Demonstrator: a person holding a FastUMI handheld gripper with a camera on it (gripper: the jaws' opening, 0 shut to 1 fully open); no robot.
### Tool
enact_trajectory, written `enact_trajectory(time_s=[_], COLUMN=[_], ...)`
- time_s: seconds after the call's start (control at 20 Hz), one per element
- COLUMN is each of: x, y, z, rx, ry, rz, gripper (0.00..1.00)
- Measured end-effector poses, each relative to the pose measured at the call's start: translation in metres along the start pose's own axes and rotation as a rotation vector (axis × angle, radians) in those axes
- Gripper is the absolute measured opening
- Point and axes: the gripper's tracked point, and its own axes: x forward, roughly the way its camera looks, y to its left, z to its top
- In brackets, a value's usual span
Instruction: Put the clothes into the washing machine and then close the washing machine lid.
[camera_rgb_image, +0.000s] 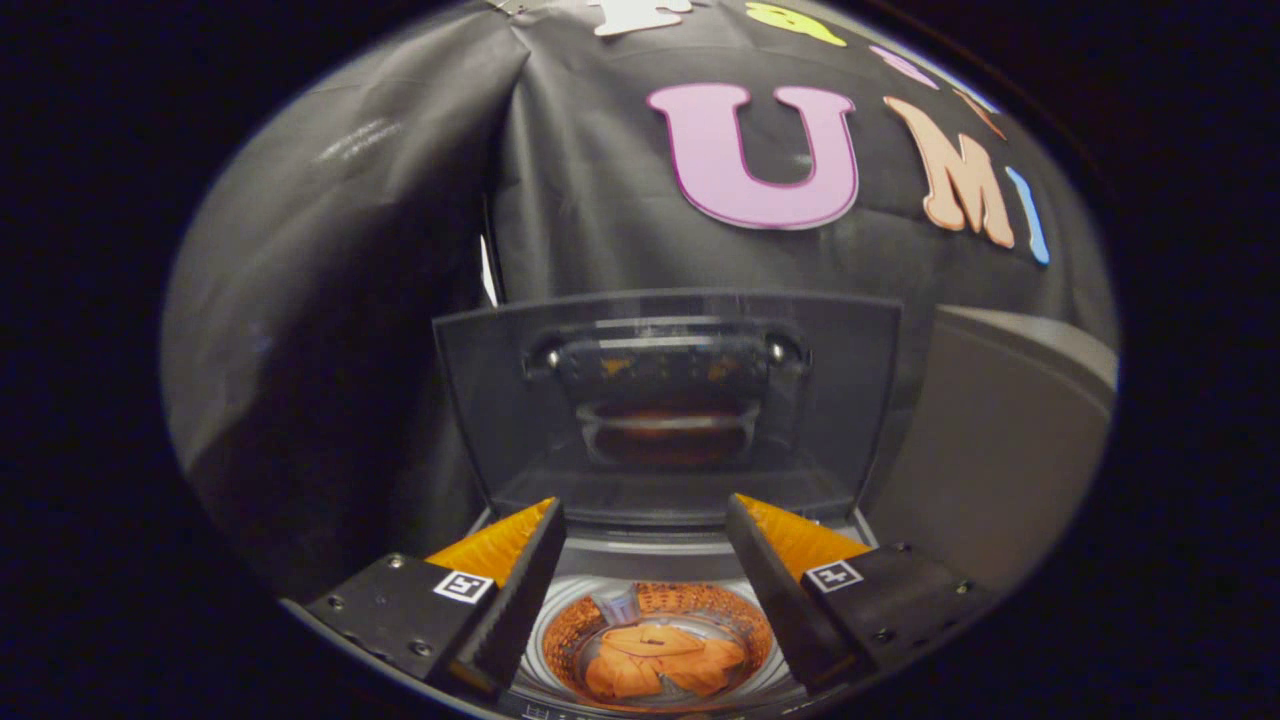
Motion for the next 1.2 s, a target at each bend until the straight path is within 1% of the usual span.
enact_trajectory(time_s=[0.1, 0.25, 0.4, 0.6, 0.75, 0.85, 0.95, 1.05, 1.2], x=[-0.002, 0.001, 0.016, 0.046, 0.072, 0.086, 0.095, 0.101, 0.117], y=[0.001, 0.005, 0.001, -0.004, -0.007, -0.008, -0.010, -0.020, -0.024], z=[0.032, 0.081, 0.128, 0.161, 0.167, 0.165, 0.166, 0.168, 0.154], rx=[-0.010, 0.013, -0.004, 0.012, 0.003, 0.049, 0.072, 0.062, 0.045], ry=[-0.045, -0.103, -0.179, -0.255, -0.279, -0.285, -0.310, -0.345, -0.316], rz=[-0.002, 0.005, -0.011, -0.018, -0.029, -0.026, -0.047, -0.098, -0.114], gripper=[0.98, 0.98, 0.97, 0.97, 0.97, 0.97, 0.97, 0.97, 0.97])
